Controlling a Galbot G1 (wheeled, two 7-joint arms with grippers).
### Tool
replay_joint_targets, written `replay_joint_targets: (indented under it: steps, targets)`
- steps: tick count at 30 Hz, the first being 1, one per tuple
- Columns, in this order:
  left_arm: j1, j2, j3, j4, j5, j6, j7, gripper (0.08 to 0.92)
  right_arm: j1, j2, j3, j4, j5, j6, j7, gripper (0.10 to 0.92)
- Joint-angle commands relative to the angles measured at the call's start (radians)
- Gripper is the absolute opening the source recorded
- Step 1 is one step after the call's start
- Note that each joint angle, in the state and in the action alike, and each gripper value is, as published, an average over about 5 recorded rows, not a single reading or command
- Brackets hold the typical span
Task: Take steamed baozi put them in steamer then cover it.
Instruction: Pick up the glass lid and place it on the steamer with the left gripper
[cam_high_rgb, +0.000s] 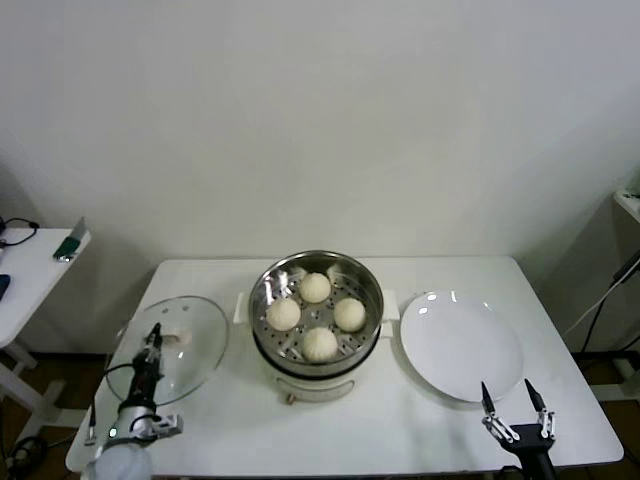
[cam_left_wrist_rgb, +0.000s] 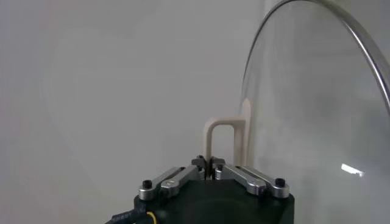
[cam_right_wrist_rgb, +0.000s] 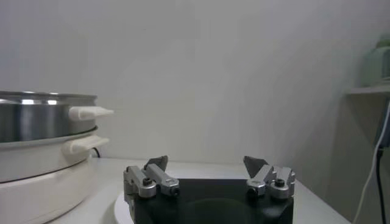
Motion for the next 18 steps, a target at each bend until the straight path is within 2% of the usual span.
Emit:
replay_joint_targets:
  steps: [1, 7, 11, 15, 18]
  targets:
    - [0.029, 0.142, -0.003, -0.346, -0.162, 0.155, 0.24, 0.134, 0.002, 0.004, 0.011, -0.003, -0.046, -0.004, 0.021, 0.823]
    - [0.009, 0.178, 0.036, -0.474, -0.144, 0.261, 0.347, 0.134, 0.004, 0.006, 0.011, -0.006, -0.05, -0.004, 0.031, 0.823]
    - [-0.023, 0.181, 0.112, -0.535, -0.114, 0.342, 0.399, 0.134, 0.007, 0.007, 0.008, -0.005, -0.051, -0.003, 0.032, 0.823]
    - [-0.061, 0.157, 0.232, -0.597, -0.041, 0.428, 0.463, 0.134, 0.017, 0.009, 0.005, -0.016, -0.052, 0.001, 0.034, 0.823]
    - [-0.079, 0.113, 0.329, -0.638, 0.043, 0.472, 0.511, 0.134, 0.026, 0.011, 0.001, -0.032, -0.052, 0.013, 0.036, 0.823]
